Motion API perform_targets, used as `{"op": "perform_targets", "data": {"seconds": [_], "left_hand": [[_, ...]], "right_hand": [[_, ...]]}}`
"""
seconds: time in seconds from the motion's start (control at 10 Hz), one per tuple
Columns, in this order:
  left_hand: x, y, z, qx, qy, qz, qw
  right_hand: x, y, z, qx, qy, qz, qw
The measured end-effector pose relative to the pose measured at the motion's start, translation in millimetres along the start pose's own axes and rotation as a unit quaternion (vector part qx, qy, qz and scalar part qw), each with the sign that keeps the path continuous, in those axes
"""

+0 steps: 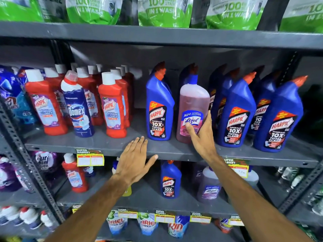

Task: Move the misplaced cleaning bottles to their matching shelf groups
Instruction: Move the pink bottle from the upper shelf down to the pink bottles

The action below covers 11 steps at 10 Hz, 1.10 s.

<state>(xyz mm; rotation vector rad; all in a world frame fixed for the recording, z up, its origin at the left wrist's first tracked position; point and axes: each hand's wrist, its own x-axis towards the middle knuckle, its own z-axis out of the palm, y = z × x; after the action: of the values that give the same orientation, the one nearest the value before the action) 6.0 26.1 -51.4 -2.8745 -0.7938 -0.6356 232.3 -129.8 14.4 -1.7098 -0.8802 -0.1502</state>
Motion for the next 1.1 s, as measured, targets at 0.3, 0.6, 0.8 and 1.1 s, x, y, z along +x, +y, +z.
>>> {"op": "perform_targets", "data": {"seconds": [0.3, 0.6, 0.8, 1.1], "left_hand": [[1, 1, 1, 0.025, 0.005, -0.007, 1.000], [0, 3, 1, 0.026, 0.002, -0.011, 1.000], [0, 3, -2, 0.025, 0.003, -0.011, 1.000], [1, 1, -3, 0.024, 0.004, -0.004, 1.000]], "right_hand": [[11, 8, -4, 0.062, -0.016, 0.049, 0.997], [13, 6, -6, 0.076, -0.022, 0.079, 0.994], [16, 7, -9, 0.111, -0.038, 0.106, 0.987], [12, -5, -18, 0.131, -0.042, 0.108, 0.985]]}}
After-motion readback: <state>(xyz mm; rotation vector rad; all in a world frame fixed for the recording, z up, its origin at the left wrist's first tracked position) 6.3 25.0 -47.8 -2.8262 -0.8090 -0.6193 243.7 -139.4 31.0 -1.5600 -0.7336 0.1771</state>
